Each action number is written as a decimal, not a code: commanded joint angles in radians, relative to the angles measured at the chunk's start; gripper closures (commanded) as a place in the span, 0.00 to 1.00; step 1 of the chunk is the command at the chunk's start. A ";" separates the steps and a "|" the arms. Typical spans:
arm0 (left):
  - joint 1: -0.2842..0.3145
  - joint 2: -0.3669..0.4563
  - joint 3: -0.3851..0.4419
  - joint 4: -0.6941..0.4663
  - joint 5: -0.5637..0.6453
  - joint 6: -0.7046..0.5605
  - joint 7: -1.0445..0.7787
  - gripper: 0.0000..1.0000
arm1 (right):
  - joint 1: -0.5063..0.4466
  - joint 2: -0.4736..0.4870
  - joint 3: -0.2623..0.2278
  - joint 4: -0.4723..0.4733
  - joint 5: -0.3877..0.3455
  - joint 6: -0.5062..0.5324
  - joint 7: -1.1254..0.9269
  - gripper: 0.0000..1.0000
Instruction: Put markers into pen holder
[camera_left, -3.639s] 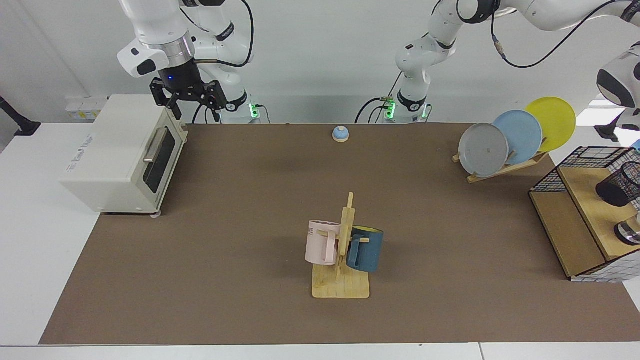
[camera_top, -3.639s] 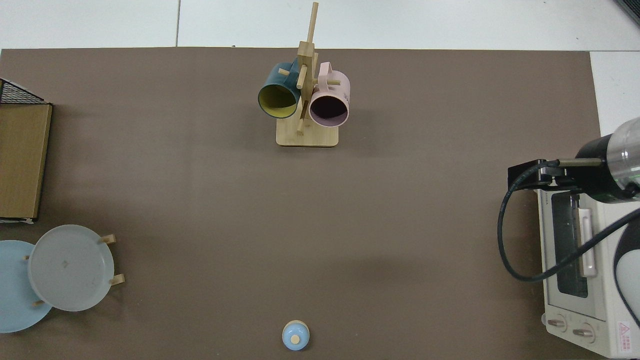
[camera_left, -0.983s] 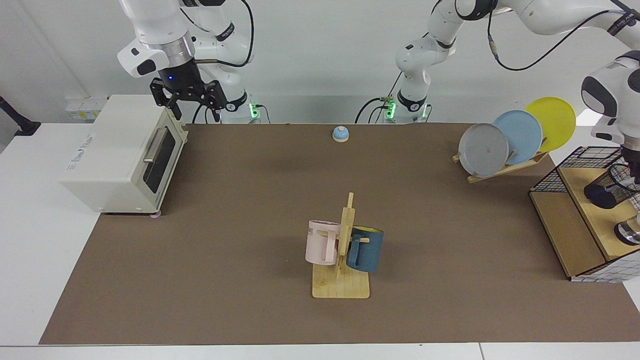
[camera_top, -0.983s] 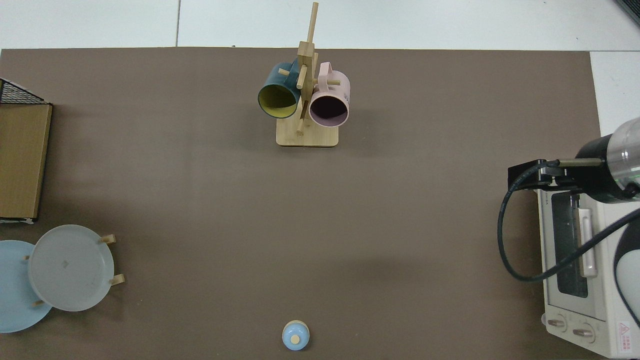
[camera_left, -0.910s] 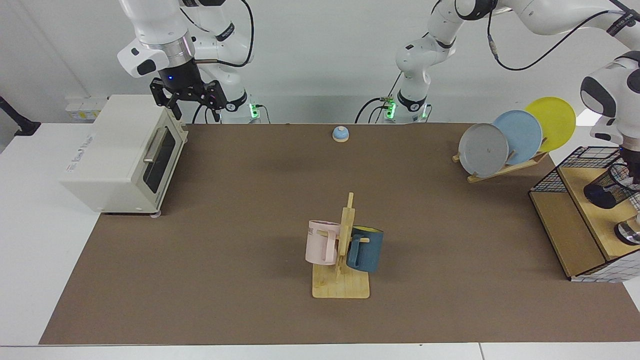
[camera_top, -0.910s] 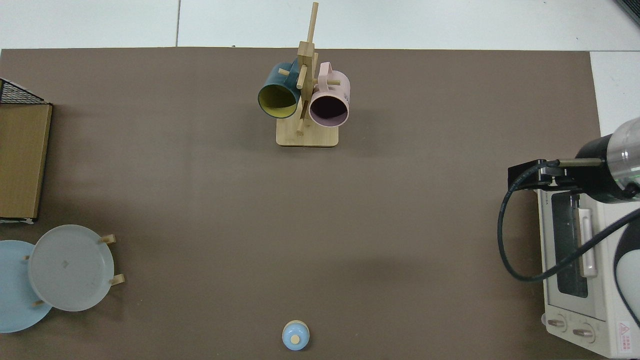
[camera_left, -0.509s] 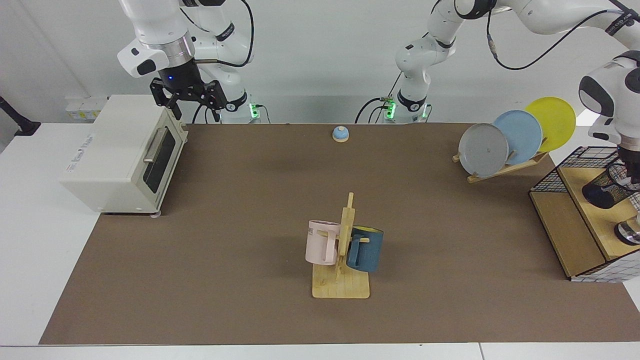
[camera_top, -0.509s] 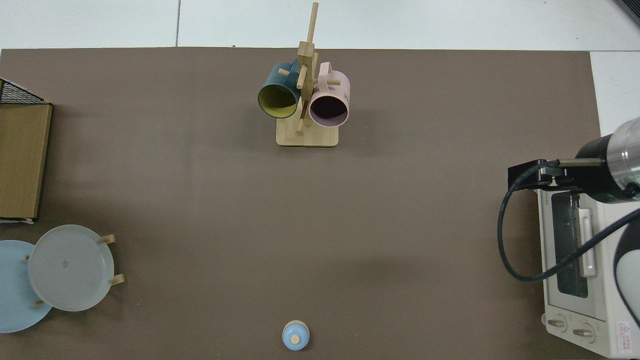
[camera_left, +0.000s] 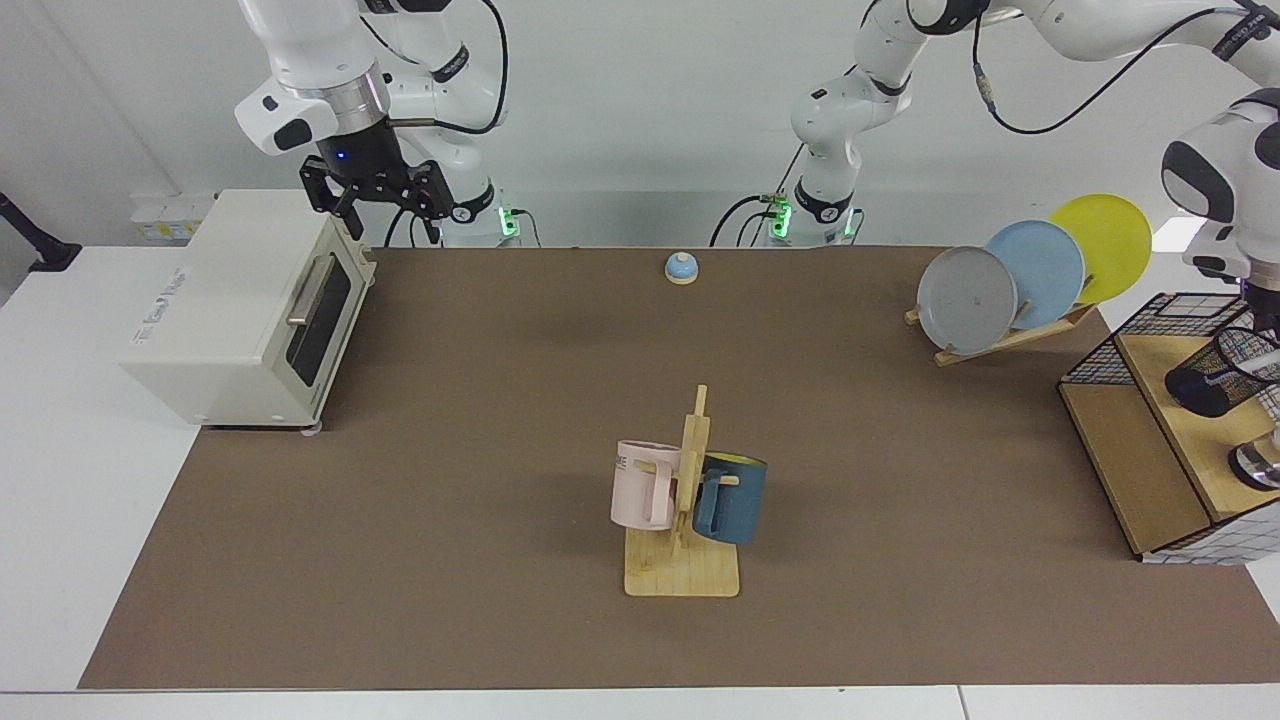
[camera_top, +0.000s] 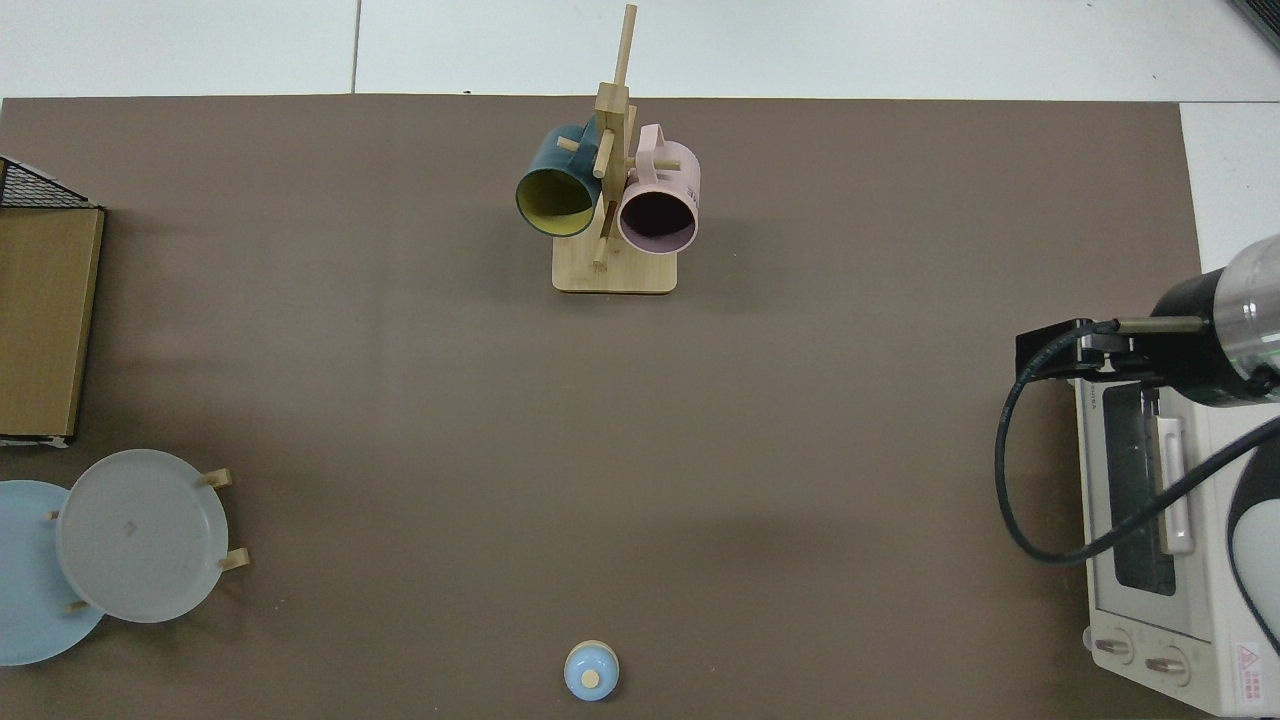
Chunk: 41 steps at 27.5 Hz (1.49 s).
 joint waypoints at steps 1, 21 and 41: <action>-0.023 -0.012 0.010 0.031 -0.016 -0.048 0.008 0.09 | -0.012 0.002 0.009 0.006 0.002 0.012 0.015 0.00; -0.184 -0.185 0.041 0.063 -0.193 -0.216 -0.169 0.00 | -0.012 0.002 0.009 0.006 0.002 0.012 0.015 0.00; -0.391 -0.268 0.026 0.048 -0.516 -0.597 -1.126 0.00 | -0.012 0.002 0.009 0.006 0.002 0.012 0.015 0.00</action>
